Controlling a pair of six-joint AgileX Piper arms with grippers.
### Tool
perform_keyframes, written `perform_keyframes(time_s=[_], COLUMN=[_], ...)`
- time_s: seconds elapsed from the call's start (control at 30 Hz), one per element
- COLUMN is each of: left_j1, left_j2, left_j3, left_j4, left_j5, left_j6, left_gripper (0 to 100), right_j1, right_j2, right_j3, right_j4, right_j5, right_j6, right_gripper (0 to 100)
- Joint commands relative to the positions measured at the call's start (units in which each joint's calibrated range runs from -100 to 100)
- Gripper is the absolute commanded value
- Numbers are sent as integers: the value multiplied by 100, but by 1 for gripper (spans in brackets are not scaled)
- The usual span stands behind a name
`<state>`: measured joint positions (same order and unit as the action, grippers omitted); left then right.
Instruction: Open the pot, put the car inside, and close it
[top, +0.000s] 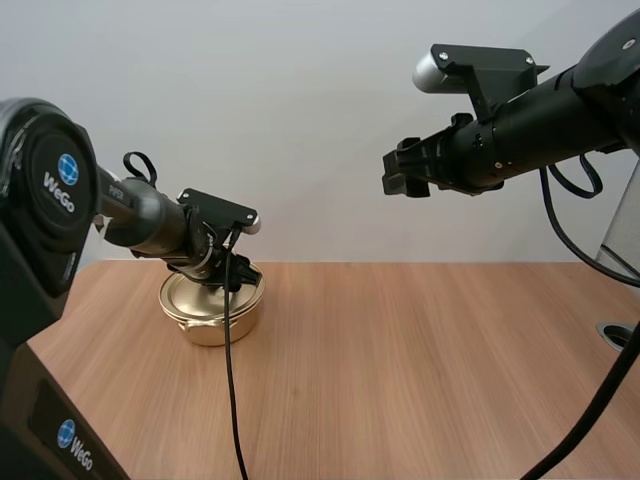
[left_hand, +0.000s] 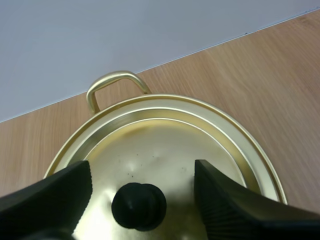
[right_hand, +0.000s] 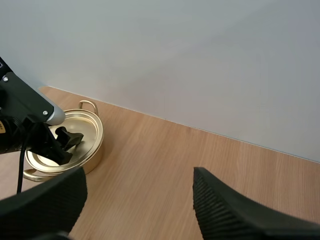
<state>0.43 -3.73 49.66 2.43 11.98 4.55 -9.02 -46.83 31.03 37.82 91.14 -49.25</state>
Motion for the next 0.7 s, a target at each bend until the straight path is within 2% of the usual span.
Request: perform_keyframes(time_s=[0.0,0.2,0.43,0.47,0.5,0.53,0.57,0.6,0.63,0.67], left_j1=[-3,-3,5,16,22,45,69,93,125,166], left_j2=[-11,-226,-806,-915,-1042,-1140,-1275,-1417,-1566,-1722], left_j3=[-7,-273,-711,-717,-717,-717,-717,-717,-717,-717], left_j4=[30,125,125,157,157,142,87,89,89,89], left_j5=[-132,-279,165,278,395,562,707,848,943,1022], left_j6=[2,2,90,140,159,150,77,-24,-125,-238], left_gripper=[100,100,100,95,74,42,7,1,1,0], right_j1=[-2,-2,-2,-2,-2,-2,-2,-2,-2,-2], right_j2=[-3,-3,-3,-3,-3,-3,28,62,62,77], right_j3=[5,5,5,5,5,5,5,5,5,16], right_j4=[-4,-4,-4,-4,-4,-4,-4,-4,-4,-4], right_j5=[-3,-3,-5,-5,-5,-55,-131,-213,-314,-417], right_j6=[6,6,-16,-70,-141,-185,-188,-135,17,151], right_gripper=[100,100,100,100,100,100,81,47,17,0])
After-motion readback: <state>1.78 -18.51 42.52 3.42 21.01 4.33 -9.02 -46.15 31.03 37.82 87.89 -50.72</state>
